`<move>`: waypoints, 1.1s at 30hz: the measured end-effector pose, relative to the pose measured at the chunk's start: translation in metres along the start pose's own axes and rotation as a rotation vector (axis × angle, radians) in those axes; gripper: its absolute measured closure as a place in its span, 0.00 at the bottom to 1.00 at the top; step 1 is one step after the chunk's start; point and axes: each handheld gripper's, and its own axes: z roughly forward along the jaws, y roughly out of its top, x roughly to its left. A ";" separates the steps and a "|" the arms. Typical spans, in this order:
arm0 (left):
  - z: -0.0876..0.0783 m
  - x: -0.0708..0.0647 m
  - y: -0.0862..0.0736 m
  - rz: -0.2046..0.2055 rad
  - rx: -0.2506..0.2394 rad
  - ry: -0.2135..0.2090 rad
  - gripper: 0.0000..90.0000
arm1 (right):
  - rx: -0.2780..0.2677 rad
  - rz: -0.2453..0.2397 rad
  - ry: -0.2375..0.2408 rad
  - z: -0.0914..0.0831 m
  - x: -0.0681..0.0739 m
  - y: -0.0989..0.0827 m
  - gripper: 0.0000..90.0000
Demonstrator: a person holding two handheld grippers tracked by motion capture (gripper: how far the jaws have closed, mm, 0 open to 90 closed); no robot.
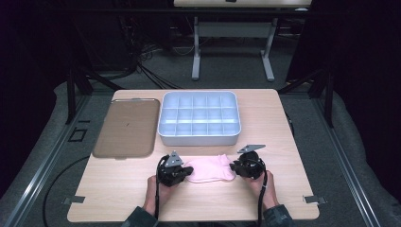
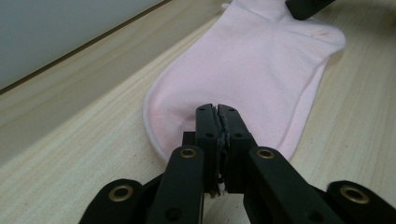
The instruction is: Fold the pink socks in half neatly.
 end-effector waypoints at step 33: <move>0.000 -0.003 -0.001 0.029 -0.001 0.021 0.99 | -0.034 0.014 0.020 -0.019 0.010 0.006 0.94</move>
